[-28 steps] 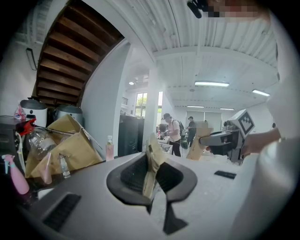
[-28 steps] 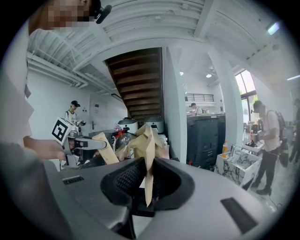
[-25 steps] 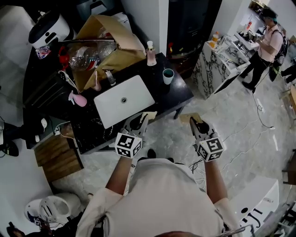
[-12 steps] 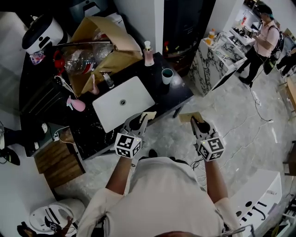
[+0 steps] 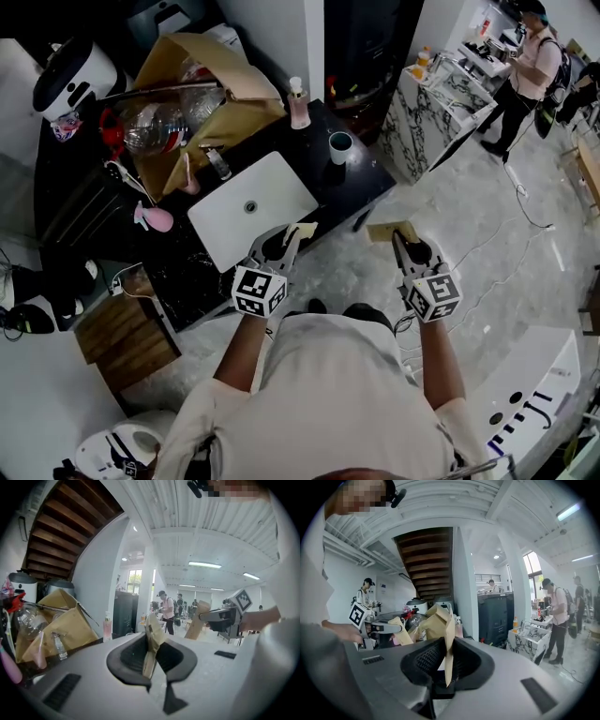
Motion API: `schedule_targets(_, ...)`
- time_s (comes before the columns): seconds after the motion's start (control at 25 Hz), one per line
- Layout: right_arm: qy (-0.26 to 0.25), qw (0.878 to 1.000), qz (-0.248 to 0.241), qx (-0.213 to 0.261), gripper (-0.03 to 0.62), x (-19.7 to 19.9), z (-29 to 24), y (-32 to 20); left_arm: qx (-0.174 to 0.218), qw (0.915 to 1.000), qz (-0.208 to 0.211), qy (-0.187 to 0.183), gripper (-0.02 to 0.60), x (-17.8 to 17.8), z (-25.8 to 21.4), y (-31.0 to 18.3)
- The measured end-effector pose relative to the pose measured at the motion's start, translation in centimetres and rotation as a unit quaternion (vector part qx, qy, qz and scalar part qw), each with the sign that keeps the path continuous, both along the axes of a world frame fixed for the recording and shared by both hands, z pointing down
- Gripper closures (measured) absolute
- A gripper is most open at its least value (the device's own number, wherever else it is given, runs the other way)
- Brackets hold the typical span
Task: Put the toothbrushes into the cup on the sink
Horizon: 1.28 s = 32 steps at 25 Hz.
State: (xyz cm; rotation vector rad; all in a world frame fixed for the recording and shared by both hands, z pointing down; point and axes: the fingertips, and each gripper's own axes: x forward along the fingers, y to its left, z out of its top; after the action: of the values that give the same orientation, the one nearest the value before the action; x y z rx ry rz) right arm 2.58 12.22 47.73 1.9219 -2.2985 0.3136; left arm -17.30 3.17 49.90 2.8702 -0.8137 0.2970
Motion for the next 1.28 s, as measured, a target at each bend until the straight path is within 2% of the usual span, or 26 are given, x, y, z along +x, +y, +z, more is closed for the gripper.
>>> schedule_targets(0.48,0.0,1.0,0.005,-0.007,0.52,-0.9,0.5,-1.3,-0.01,0.9999,0.004,0.0,0.54,-0.4,0.8,-1.6)
schedule_targets(0.8,-0.011,1.0,0.003,-0.012,0.52,1.6,0.8,-3.9,-0.021,0.9997,-0.008,0.001,0.54,1.4,1.0,-4.1)
schedule_targets(1.28,-0.025,0.999,-0.033,-0.03,0.52,6.4,1.7,-10.7,-0.038,0.9983,-0.042,-0.013,0.54,5.6,2.2,-8.7)
